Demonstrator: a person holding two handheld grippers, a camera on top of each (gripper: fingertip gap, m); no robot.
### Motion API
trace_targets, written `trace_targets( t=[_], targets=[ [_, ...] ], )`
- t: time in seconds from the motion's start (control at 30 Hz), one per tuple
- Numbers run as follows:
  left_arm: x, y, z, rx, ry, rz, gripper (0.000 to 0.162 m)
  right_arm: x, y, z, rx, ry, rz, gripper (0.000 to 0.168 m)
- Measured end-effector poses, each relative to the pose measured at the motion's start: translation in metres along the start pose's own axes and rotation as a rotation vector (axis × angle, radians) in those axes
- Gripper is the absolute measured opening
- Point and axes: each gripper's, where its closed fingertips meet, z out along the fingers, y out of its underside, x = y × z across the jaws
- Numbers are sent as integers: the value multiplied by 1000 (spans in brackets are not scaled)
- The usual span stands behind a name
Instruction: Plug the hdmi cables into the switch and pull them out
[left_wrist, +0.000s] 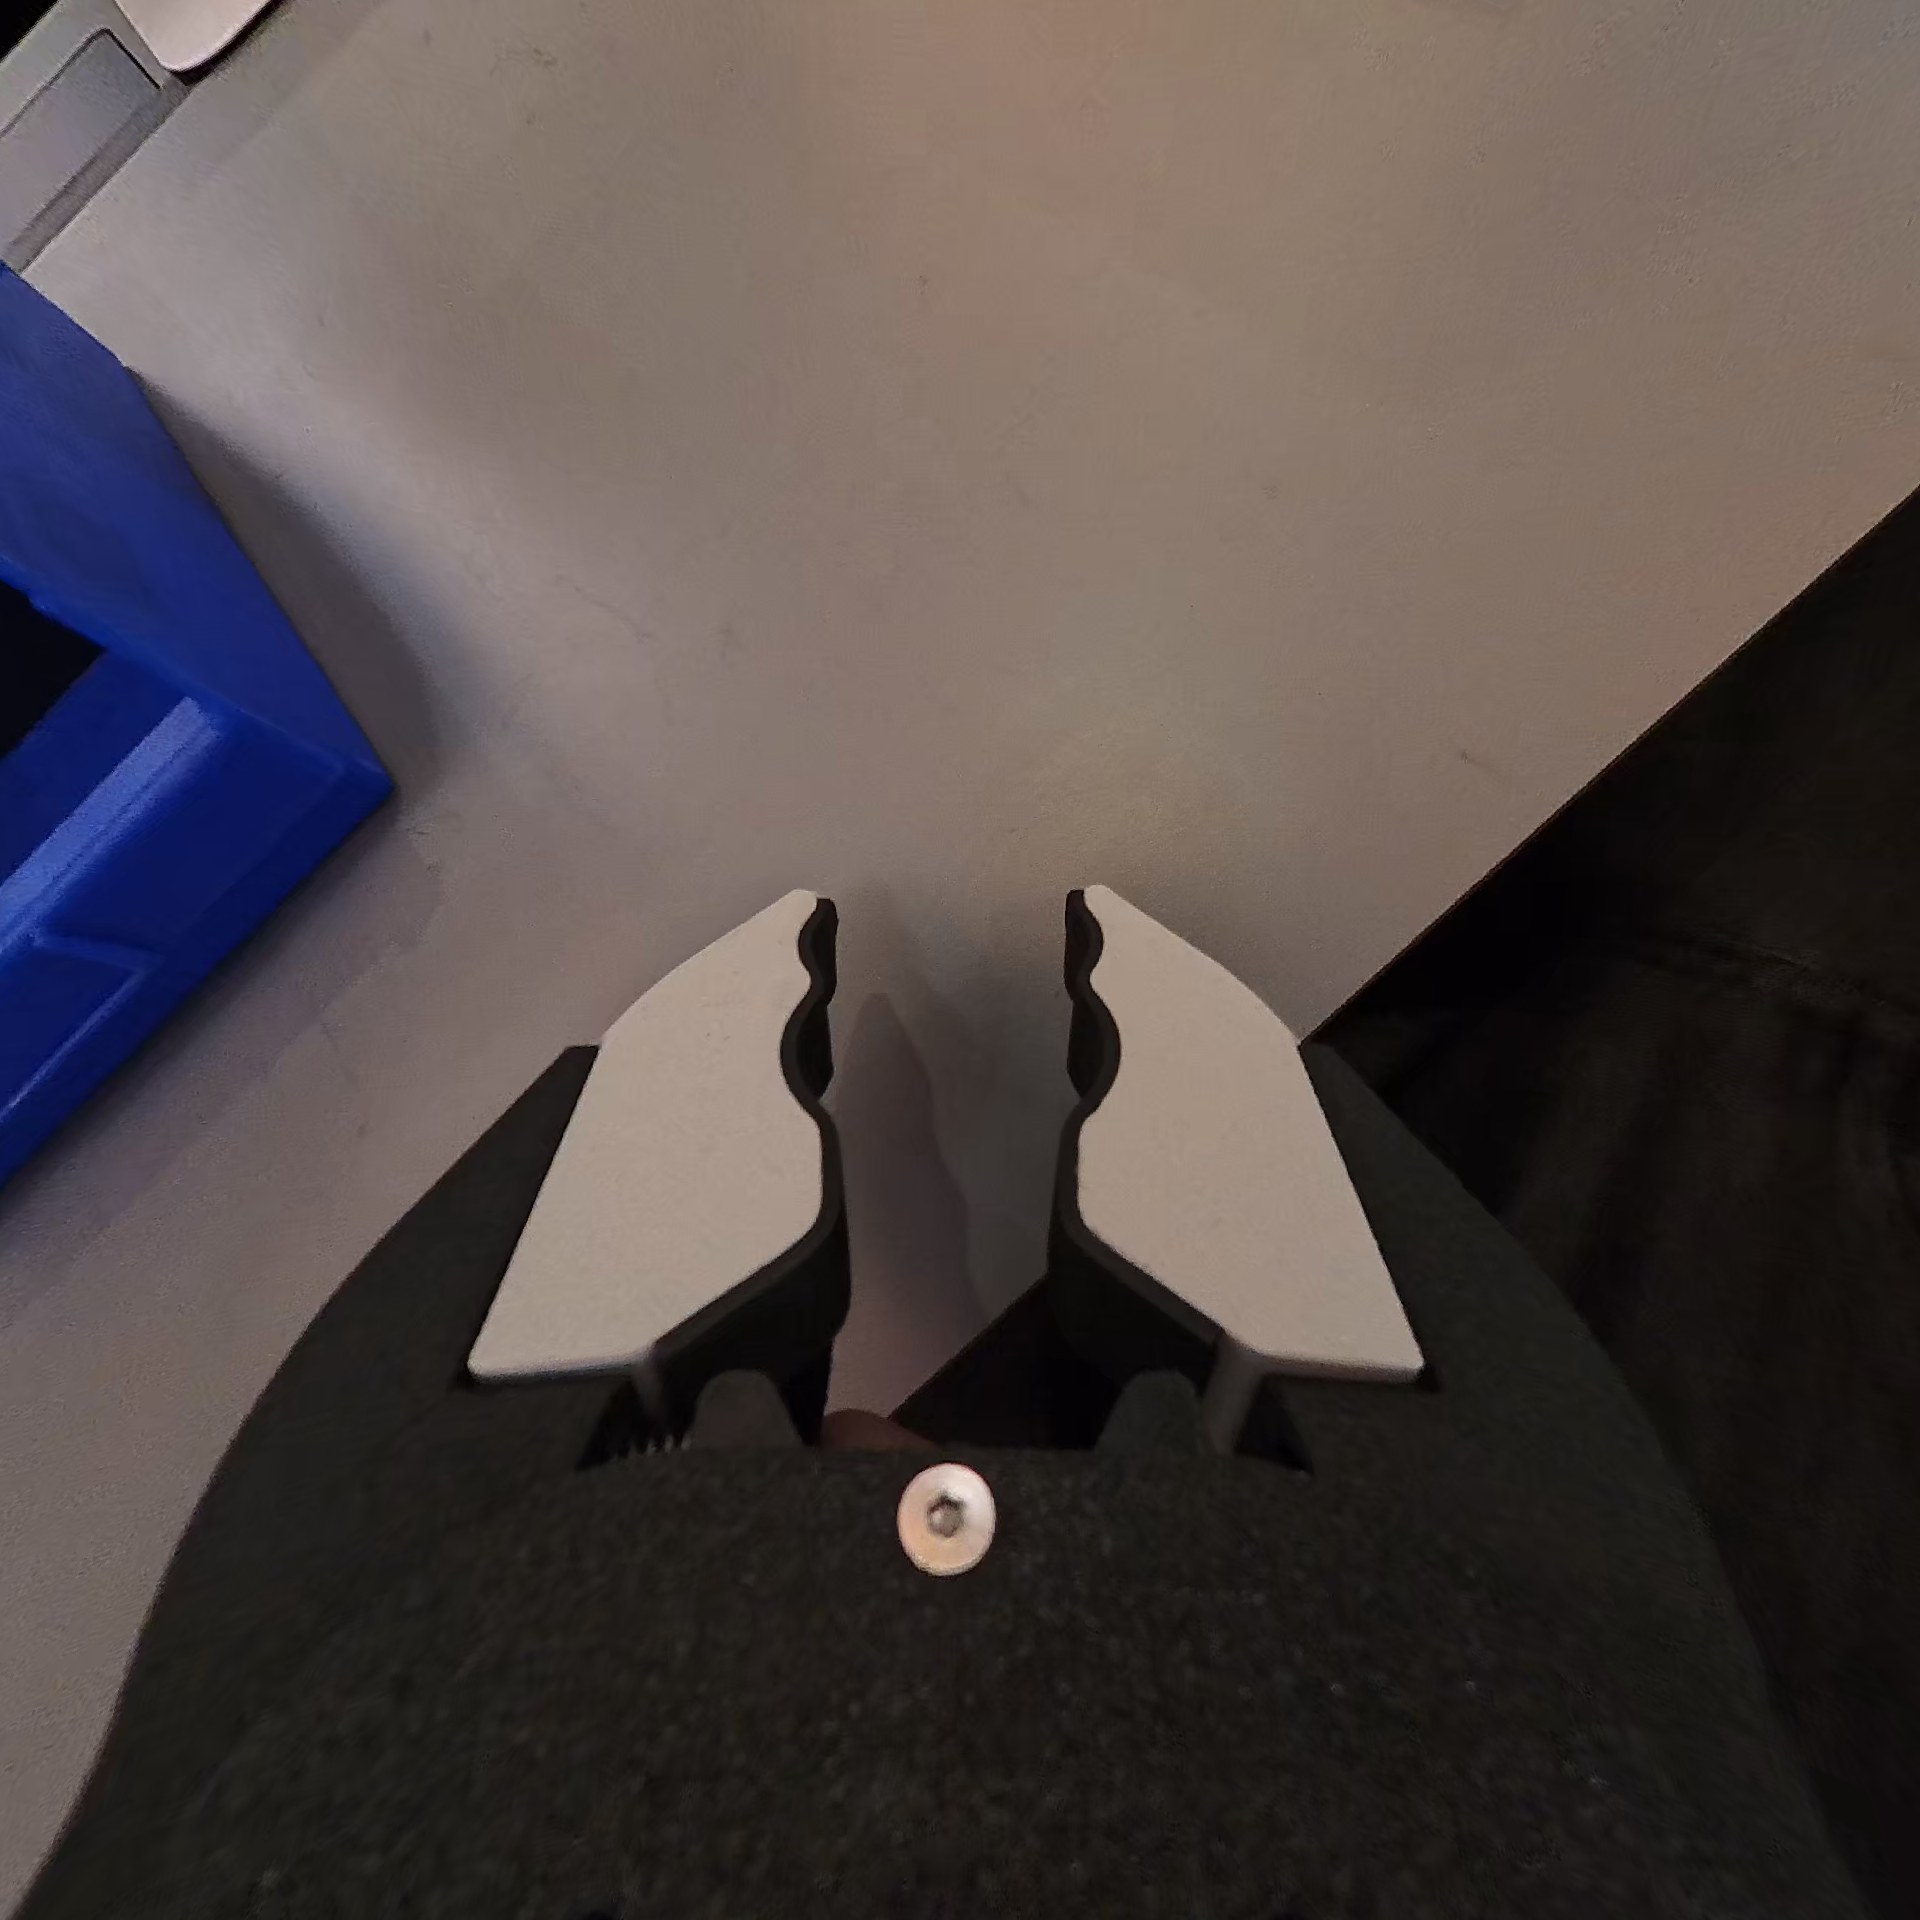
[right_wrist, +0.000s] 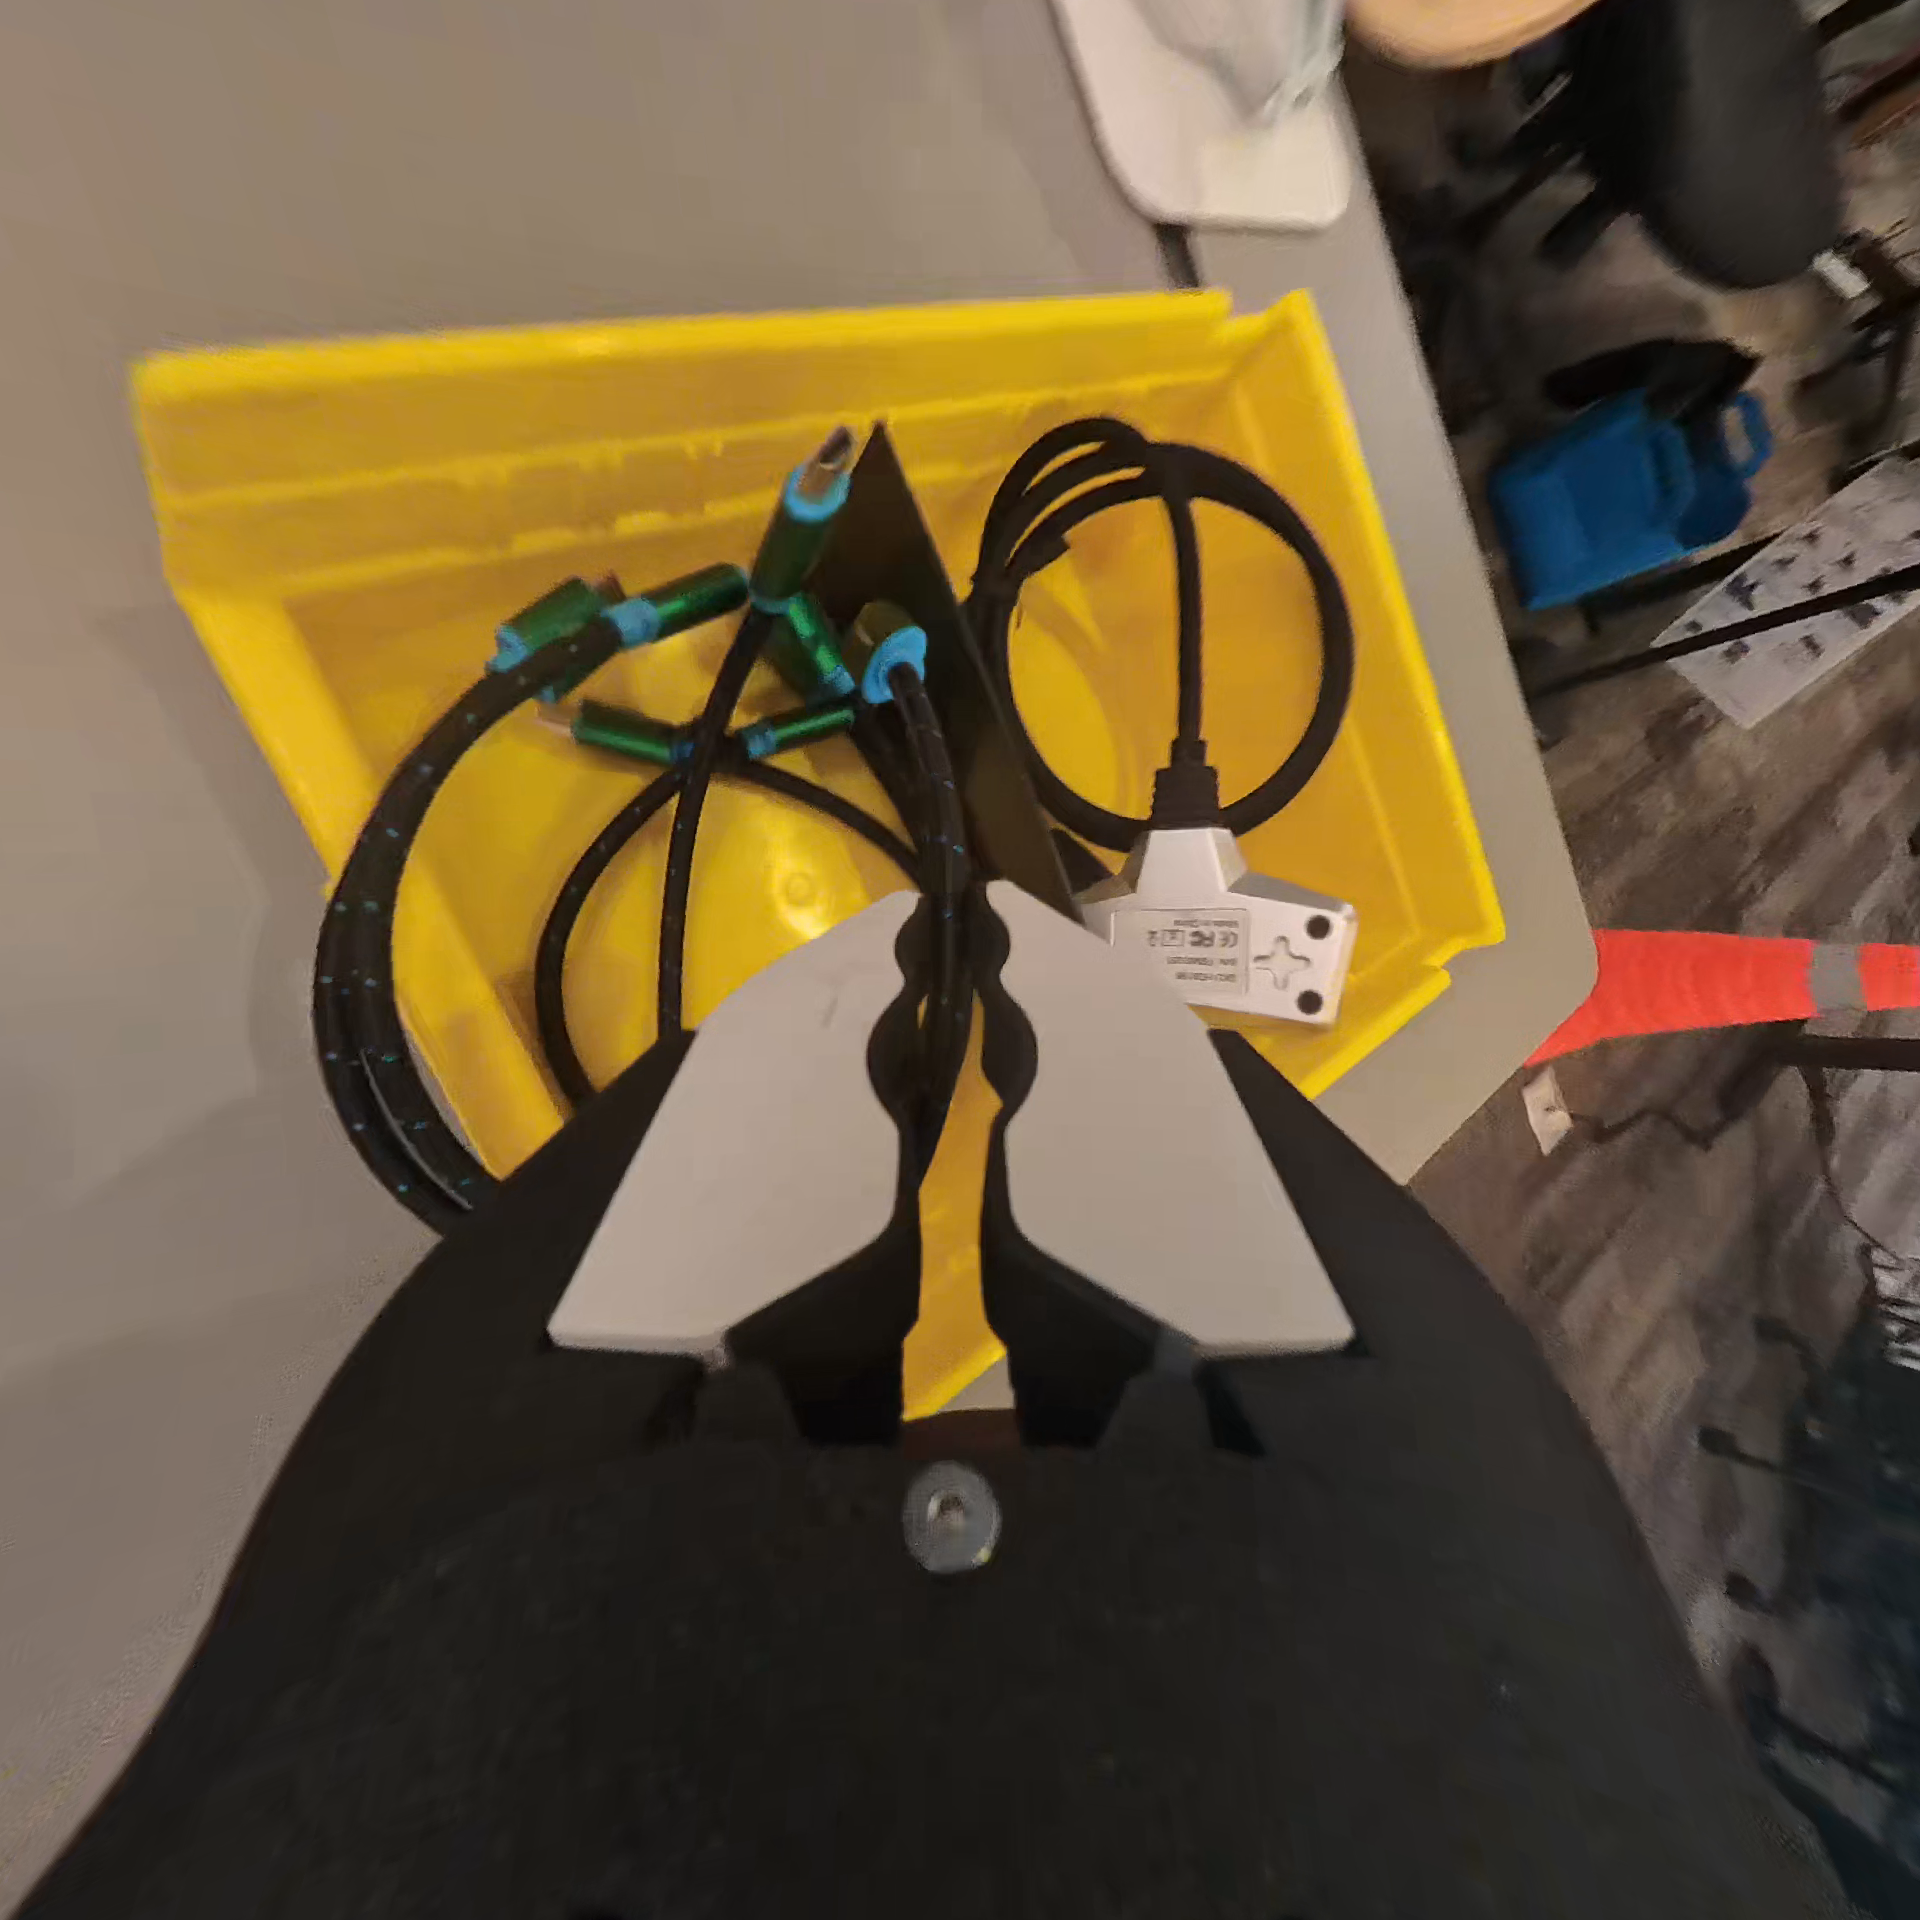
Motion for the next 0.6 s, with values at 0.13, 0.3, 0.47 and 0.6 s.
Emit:
trace_targets(
  t=[0.13, 0.3, 0.47, 0.6],
  targets=[
    [-1, -3, 0, 8, -9, 3, 42, 11, 10, 31, -245, 12, -80, 6],
    [-3, -5, -2, 20, -5, -13, 42, 26, 61, 51, -588, 30, -90, 8],
    [-8, -8, -5, 49, 9, -56, 42, 30, 42, 34, -510, 156, -15, 28],
    [-27, -18, -16, 126, 8, -184, 42, 26, -3, -17, -253, 374, 174, 31]
  ],
)
